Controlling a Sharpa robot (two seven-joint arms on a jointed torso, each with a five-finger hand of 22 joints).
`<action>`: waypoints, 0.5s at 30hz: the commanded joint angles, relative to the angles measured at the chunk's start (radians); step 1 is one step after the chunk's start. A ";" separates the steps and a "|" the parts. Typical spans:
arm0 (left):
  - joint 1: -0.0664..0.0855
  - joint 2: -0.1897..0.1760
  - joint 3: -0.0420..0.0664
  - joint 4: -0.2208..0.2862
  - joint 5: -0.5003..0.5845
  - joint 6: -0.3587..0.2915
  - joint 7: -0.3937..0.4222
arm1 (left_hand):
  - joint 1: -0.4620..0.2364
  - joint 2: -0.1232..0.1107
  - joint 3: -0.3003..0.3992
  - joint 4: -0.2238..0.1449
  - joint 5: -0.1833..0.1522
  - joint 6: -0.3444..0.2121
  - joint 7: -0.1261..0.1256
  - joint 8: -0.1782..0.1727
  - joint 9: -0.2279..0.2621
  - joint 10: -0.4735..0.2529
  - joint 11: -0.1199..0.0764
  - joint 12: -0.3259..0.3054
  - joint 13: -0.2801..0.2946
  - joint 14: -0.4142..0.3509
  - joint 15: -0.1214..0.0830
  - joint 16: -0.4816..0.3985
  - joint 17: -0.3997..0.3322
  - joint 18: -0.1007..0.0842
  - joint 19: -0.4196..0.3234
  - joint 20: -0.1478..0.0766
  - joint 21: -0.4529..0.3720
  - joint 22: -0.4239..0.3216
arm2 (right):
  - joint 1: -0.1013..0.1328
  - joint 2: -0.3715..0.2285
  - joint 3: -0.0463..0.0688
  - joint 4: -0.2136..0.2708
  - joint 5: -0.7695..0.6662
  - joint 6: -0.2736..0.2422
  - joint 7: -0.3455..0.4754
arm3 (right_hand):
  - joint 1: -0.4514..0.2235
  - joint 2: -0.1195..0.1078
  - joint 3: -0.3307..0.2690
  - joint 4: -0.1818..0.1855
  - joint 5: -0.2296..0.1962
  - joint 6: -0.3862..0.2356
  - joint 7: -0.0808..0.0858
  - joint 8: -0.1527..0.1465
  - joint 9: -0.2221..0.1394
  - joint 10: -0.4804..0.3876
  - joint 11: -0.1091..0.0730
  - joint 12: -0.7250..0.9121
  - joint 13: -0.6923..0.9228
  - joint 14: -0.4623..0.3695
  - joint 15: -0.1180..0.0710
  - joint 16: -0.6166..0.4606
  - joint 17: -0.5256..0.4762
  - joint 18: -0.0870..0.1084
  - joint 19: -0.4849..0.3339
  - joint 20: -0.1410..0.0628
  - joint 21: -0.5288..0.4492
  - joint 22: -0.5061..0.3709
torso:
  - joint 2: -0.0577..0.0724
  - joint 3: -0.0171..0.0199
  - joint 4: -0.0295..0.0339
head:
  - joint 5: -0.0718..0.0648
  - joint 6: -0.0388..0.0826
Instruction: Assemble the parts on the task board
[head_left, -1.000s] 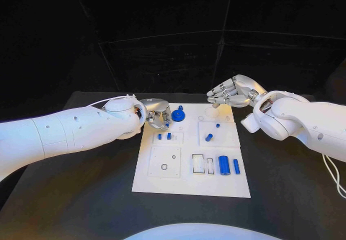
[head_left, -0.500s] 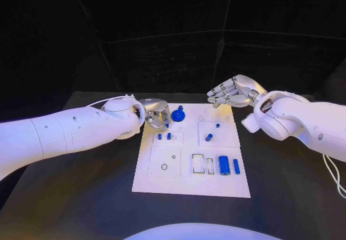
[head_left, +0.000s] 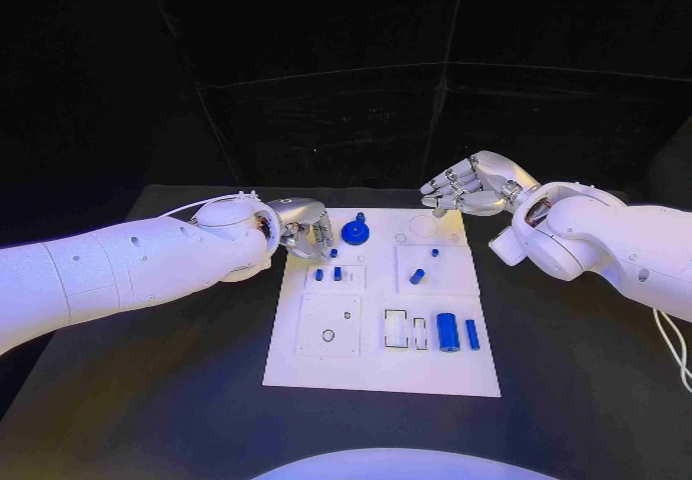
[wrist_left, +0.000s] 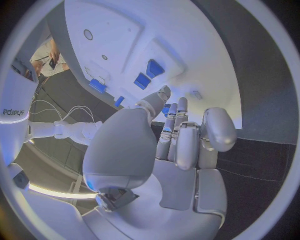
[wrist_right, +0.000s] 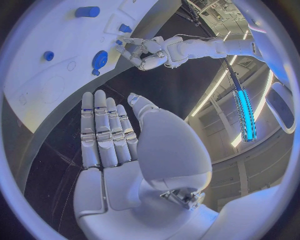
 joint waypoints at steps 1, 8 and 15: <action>0.001 -0.016 0.001 0.008 0.029 -0.061 0.014 | 0.004 -0.007 -0.007 0.001 -0.001 -0.010 0.003 -0.008 -0.001 -0.007 0.003 -0.008 0.000 0.025 0.009 -0.007 -0.005 -0.015 -0.003 0.007 -0.012 -0.008 | 0.002 -0.004 0.001 -0.009 -0.135 0.028 -0.048 | 0.021 -0.007 0.006 -0.019 -0.008 0.014 -0.010 0.009 0.003 -0.003 -0.011 0.009 0.000 0.058 -0.017 0.031 0.016 0.007 0.044 -0.016 0.031 0.016 | 0.000 -0.0004 0.0003 | -0.006 0.005; 0.005 -0.070 0.002 0.017 0.470 -0.173 0.122 | -0.047 -0.004 -0.042 0.043 -0.001 -0.001 0.011 -0.007 0.004 0.003 0.008 -0.010 0.006 0.004 0.014 -0.044 -0.066 0.004 -0.043 0.013 -0.103 -0.087 | 0.001 -0.011 0.000 -0.001 -0.490 0.088 -0.154 | 0.052 -0.013 0.018 -0.065 -0.026 0.057 -0.039 0.023 0.005 0.034 -0.044 0.026 0.003 0.227 -0.069 0.156 0.089 0.006 0.158 -0.072 0.163 0.095 | 0.000 0.0025 -0.0038 | -0.021 0.023; 0.005 -0.123 0.001 0.058 1.048 -0.129 0.383 | -0.026 0.022 -0.059 0.050 0.000 0.016 0.022 -0.002 0.007 -0.035 0.019 -0.017 0.003 -0.055 0.024 -0.143 -0.230 0.036 -0.123 0.022 -0.274 -0.234 | -0.012 -0.007 0.000 0.024 -0.806 0.093 -0.247 | 0.029 -0.021 0.045 -0.075 -0.044 0.073 -0.053 0.011 -0.001 0.020 -0.056 0.013 0.000 0.228 -0.084 0.425 0.246 -0.006 0.189 -0.094 0.357 0.260 | 0.001 -0.0007 0.0015 | -0.046 0.036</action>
